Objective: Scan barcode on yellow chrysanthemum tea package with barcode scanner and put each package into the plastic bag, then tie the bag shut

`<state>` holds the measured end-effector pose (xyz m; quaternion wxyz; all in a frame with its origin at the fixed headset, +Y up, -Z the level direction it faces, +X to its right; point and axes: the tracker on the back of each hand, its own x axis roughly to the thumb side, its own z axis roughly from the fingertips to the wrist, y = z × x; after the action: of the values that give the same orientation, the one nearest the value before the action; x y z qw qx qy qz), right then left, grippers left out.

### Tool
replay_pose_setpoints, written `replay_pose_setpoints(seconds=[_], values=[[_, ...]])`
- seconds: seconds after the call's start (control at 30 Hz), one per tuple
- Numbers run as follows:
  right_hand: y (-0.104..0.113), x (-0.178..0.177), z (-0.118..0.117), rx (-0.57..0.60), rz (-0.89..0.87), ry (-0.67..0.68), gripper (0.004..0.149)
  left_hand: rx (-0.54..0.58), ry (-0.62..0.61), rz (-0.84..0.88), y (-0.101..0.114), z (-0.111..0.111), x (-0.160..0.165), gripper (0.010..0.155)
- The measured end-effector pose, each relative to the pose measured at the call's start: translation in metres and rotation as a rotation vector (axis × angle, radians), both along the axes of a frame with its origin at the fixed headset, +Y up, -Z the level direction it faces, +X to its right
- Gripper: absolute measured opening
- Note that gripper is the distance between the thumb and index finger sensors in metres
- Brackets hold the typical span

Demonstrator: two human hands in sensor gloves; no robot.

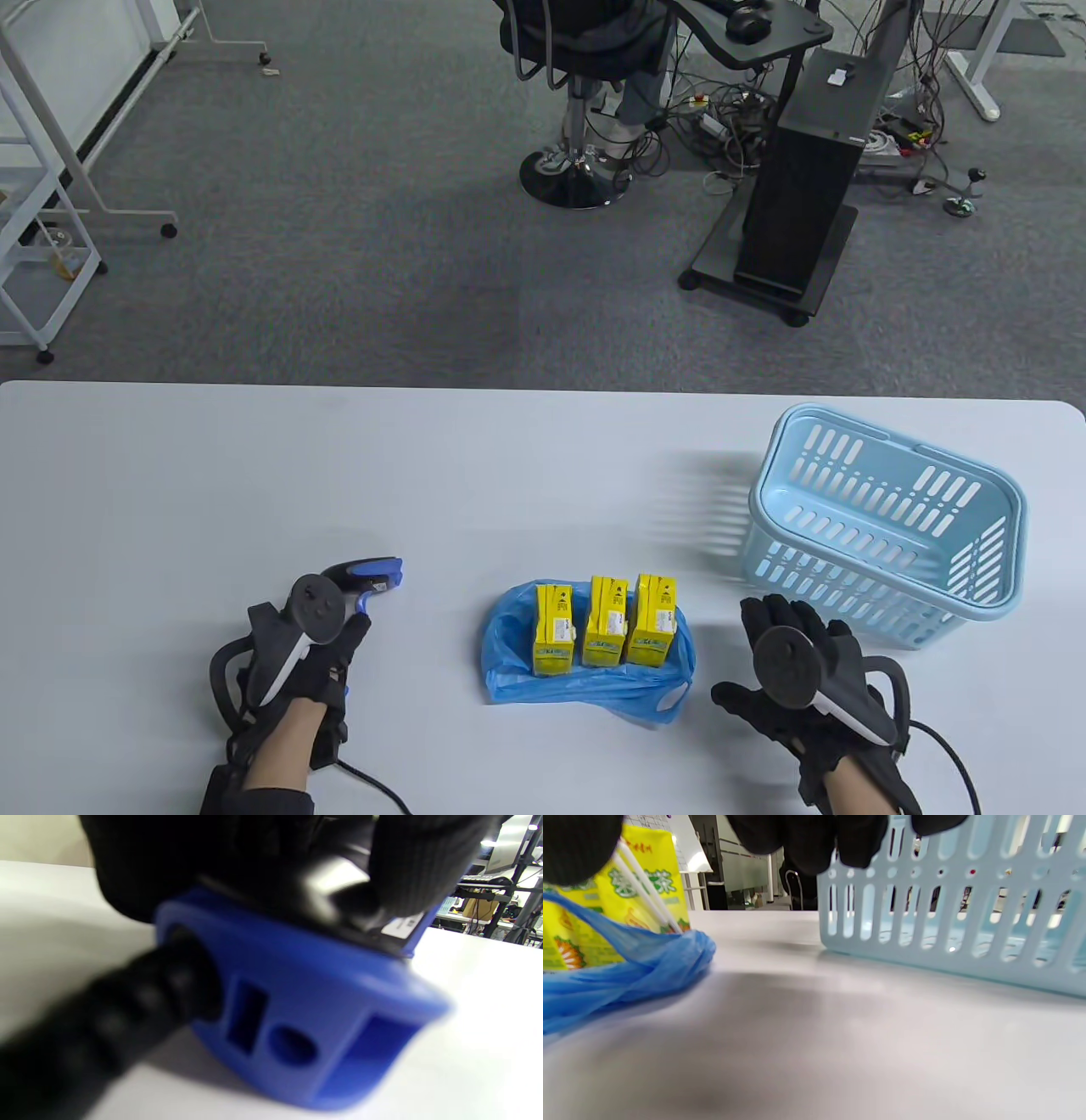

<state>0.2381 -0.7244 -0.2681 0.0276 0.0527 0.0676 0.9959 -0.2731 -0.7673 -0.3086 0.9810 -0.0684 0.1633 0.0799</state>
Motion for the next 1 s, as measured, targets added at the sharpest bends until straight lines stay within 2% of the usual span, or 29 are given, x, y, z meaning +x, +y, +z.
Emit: replay_pose_setpoints(seconds=[0.13, 0.23, 0.37, 0.47, 0.5, 0.57, 0.6, 0.63, 0.7, 0.8, 0.9, 1.0], values=[[-0.002, -0.002, 0.000, -0.008, 0.002, 0.006, 0.103, 0.011, 0.016, -0.055, 0.004, 0.001, 0.003, 0.078], [-0.001, -0.004, 0.000, -0.014, -0.013, 0.011, 0.102, 0.060, 0.017, -0.115, 0.020, 0.003, 0.008, 0.077], [0.000, -0.008, 0.000, -0.017, -0.054, 0.019, 0.102, 0.136, -0.060, -0.120, 0.042, 0.006, 0.027, 0.079], [0.000, -0.013, 0.001, -0.020, -0.087, 0.032, 0.097, 0.142, -0.263, 0.020, 0.052, 0.007, 0.051, 0.075], [0.000, -0.014, 0.001, -0.022, -0.100, 0.037, 0.094, 0.134, -0.412, 0.144, 0.054, 0.008, 0.064, 0.071], [0.001, -0.016, 0.001, -0.011, -0.116, 0.033, 0.087, 0.062, -0.616, 0.334, 0.055, 0.008, 0.089, 0.065], [0.002, -0.016, 0.001, 0.003, -0.117, 0.023, 0.085, 0.023, -0.642, 0.365, 0.054, 0.011, 0.100, 0.064], [0.002, -0.017, 0.001, 0.015, -0.112, 0.008, 0.084, 0.000, -0.665, 0.352, 0.052, 0.013, 0.112, 0.062], [0.002, -0.018, 0.001, 0.011, -0.104, -0.002, 0.085, -0.028, -0.721, 0.220, 0.045, 0.016, 0.132, 0.065], [-0.007, -0.026, 0.000, -0.069, -0.108, -0.018, 0.092, -0.103, -0.781, -0.014, 0.024, 0.018, 0.155, 0.068], [-0.018, -0.035, -0.004, -0.102, -0.088, -0.028, 0.094, -0.143, -0.803, -0.106, 0.011, 0.017, 0.166, 0.071], [-0.031, -0.043, -0.011, -0.130, -0.033, -0.049, 0.087, -0.132, -0.792, -0.136, 0.004, 0.016, 0.169, 0.066]])
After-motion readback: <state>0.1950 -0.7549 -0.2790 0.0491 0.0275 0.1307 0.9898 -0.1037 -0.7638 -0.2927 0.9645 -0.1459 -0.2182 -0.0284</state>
